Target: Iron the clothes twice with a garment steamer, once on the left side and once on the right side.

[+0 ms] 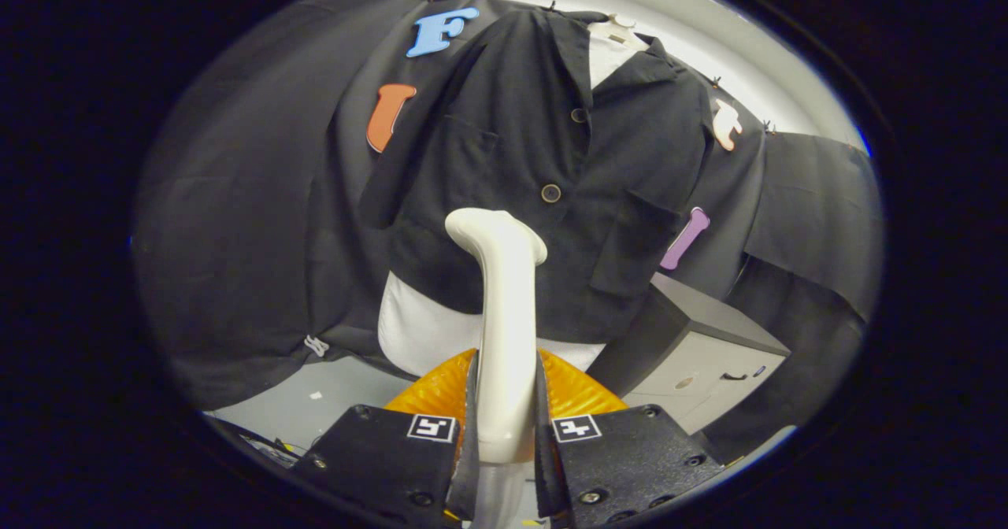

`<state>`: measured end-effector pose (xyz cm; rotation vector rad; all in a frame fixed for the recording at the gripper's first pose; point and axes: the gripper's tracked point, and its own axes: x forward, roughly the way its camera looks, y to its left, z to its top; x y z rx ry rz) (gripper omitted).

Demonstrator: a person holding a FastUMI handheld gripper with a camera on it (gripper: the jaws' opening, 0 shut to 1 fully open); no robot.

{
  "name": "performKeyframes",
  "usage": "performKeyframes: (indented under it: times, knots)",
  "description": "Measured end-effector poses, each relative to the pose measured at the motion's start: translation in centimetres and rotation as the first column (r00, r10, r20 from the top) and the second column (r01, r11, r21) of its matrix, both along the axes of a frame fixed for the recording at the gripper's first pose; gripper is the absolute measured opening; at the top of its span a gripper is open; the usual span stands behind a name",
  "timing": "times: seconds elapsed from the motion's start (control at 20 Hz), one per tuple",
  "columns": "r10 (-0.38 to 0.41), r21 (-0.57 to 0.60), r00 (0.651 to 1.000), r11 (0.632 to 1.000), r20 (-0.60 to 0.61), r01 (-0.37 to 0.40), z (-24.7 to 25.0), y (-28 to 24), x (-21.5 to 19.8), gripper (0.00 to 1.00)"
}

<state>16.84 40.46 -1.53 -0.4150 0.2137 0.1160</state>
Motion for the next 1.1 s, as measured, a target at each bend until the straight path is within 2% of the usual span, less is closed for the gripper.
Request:
performKeyframes:
  times: [0.3,0.55,0.75,1.1]
  knots:
    - [0.013,-0.020,0.997,1.000,-0.076,-0.014,-3.0,-0.7,-1.1,0.31]
    - [0.044,-0.009,0.995,0.999,-0.086,-0.044,-3.0,-3.3,-3.3,0.31]
    - [0.044,0.008,0.996,0.999,-0.080,-0.044,-1.7,-8.8,-5.4,0.31]
    - [-0.034,0.038,0.996,0.999,-0.087,0.038,0.7,-23.6,-8.7,0.31]
